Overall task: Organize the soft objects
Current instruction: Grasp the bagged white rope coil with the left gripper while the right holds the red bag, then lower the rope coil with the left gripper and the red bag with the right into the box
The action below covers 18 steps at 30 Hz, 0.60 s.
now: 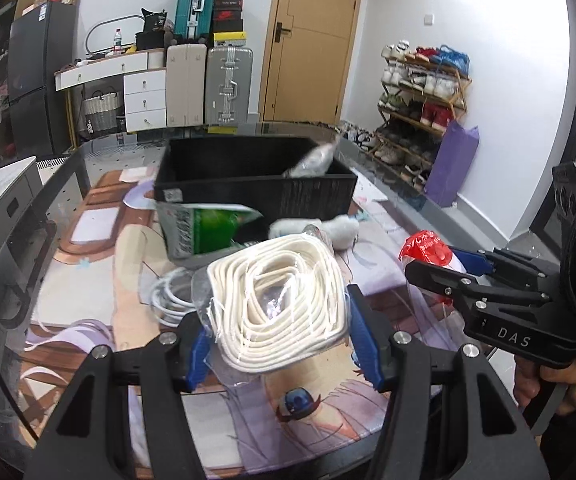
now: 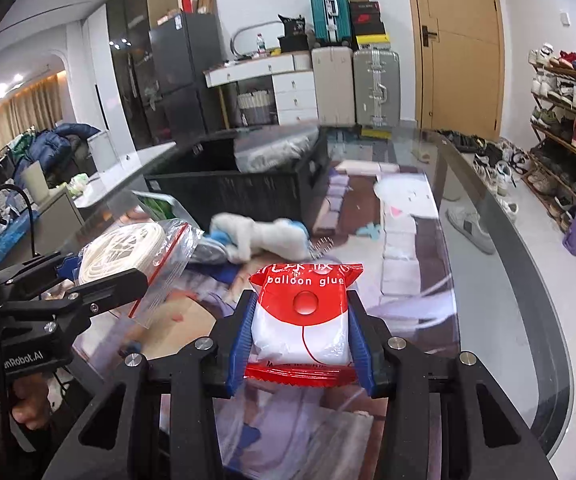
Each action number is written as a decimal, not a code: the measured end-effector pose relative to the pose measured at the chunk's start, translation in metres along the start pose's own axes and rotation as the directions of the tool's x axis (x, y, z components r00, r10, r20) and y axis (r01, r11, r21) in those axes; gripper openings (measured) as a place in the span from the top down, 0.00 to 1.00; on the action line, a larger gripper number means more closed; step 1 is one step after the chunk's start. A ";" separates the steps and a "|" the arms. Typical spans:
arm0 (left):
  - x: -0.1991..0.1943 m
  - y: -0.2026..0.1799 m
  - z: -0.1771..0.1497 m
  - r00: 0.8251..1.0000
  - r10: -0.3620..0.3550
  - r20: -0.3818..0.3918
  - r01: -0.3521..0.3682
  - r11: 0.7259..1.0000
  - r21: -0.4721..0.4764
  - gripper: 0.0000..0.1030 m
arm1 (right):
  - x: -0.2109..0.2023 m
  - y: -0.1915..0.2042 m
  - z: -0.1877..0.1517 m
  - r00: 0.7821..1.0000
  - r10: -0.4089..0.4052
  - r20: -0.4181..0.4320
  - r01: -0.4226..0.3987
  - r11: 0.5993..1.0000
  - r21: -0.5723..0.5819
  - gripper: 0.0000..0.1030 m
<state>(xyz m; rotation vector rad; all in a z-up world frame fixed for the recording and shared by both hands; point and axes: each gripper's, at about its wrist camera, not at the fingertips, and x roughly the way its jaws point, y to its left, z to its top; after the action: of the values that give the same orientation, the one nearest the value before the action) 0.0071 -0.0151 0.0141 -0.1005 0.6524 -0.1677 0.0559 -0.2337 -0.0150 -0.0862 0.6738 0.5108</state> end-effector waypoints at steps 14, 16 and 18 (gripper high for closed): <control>-0.029 0.022 0.033 0.997 0.007 0.071 -0.004 0.999 -0.041 0.44 | -0.020 0.028 0.040 0.995 0.060 0.085 -0.057 0.998 -0.040 0.58; -0.030 0.023 0.039 0.997 0.006 0.077 -0.004 0.999 -0.038 0.44 | -0.021 0.030 0.047 0.994 0.062 0.095 -0.058 0.997 -0.044 0.58; -0.028 0.025 0.044 0.997 0.009 0.079 -0.006 0.999 -0.031 0.44 | -0.021 0.032 0.054 0.992 0.062 0.106 -0.056 0.997 -0.051 0.58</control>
<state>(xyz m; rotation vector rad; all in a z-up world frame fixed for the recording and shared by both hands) 0.0152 0.0165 0.0625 -0.1340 0.5770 -0.1457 0.0576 -0.2022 0.0432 -0.0835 0.5604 0.5845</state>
